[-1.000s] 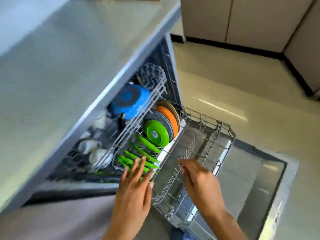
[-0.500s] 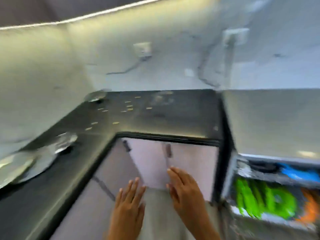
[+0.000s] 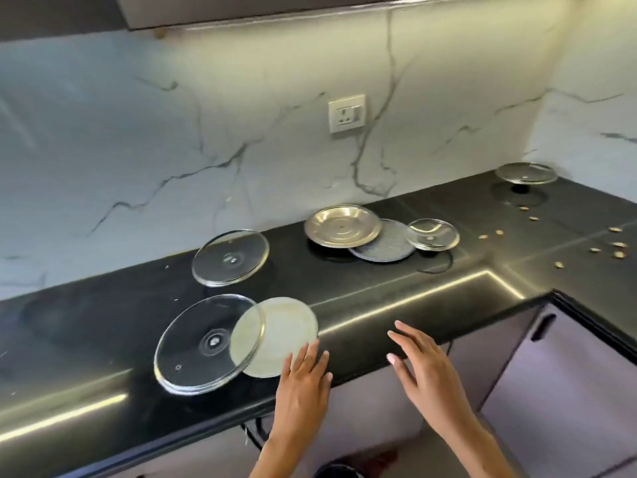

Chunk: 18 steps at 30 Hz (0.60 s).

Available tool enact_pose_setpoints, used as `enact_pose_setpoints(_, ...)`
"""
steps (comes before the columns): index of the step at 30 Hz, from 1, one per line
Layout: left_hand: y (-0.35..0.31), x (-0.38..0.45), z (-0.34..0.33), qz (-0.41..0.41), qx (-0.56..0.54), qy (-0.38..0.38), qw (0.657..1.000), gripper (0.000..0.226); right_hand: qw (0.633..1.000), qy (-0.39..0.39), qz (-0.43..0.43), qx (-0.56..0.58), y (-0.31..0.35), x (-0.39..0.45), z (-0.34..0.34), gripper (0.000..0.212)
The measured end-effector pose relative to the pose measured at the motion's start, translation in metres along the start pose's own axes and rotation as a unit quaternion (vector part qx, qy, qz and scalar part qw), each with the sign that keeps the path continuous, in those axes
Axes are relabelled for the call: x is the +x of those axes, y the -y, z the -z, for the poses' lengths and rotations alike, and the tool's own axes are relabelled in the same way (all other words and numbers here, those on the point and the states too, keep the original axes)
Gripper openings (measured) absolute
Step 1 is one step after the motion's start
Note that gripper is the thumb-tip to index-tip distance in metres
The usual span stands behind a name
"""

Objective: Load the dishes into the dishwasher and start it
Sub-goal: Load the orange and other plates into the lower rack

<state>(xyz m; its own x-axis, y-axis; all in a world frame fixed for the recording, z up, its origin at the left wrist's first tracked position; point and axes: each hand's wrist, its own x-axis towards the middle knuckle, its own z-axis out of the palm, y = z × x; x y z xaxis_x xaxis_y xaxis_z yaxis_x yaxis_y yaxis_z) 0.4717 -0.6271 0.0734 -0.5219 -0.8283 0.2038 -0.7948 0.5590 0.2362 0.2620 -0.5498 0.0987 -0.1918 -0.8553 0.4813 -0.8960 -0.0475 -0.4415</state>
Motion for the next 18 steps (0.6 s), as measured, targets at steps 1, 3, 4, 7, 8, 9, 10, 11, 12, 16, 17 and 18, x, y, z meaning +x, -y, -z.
enact_pose_setpoints(1,0.008,0.008,0.0,0.023,0.012,0.012,1.0,0.039,1.0,0.01,0.003,0.008,0.002,0.007,-0.008,0.037)
enact_pose_setpoints(3,0.024,0.024,-0.004,0.057,0.036,0.059,0.996,0.041,0.999,0.031,0.007,0.019,0.005,0.018,-0.026,0.031)
enact_pose_setpoints(4,0.031,0.032,-0.007,0.073,0.046,0.077,0.993,0.045,0.999,0.043,0.008,0.023,0.004,0.02,-0.034,0.03)
enact_pose_setpoints(7,0.041,0.046,-0.018,0.093,0.048,0.107,0.989,0.051,0.998,0.065,0.01,0.023,0.003,0.024,-0.047,0.031)
enact_pose_setpoints(8,0.043,0.049,-0.022,0.087,0.047,0.113,0.989,0.051,0.998,0.066,0.007,0.024,0.001,0.025,-0.049,0.031)
enact_pose_setpoints(9,0.042,0.051,-0.026,0.076,0.042,0.117,0.989,0.049,0.998,0.066,0.001,0.023,-0.001,0.025,-0.05,0.031)
enact_pose_setpoints(10,0.042,0.053,-0.03,0.062,0.044,0.114,0.991,0.048,0.998,0.065,-0.005,0.023,-0.004,0.025,-0.05,0.03)
enact_pose_setpoints(11,0.04,0.054,-0.034,0.049,0.046,0.115,0.991,0.047,0.998,0.064,-0.011,0.024,-0.006,0.024,-0.05,0.029)
enact_pose_setpoints(12,0.038,0.055,-0.038,0.033,0.042,0.115,0.992,0.047,0.997,0.064,-0.021,0.023,-0.01,0.022,-0.05,0.03)
enact_pose_setpoints(16,0.024,0.058,-0.045,-0.06,0.015,0.137,0.989,0.049,0.996,0.061,-0.057,0.02,-0.023,0.012,-0.042,0.034)
enact_pose_setpoints(17,0.02,0.058,-0.046,-0.097,0.012,0.134,0.986,0.047,0.996,0.057,-0.065,0.017,-0.027,0.009,-0.039,0.033)
enact_pose_setpoints(18,0.019,0.058,-0.047,-0.131,0.012,0.127,0.983,0.045,0.996,0.051,-0.074,0.014,-0.03,0.006,-0.035,0.033)
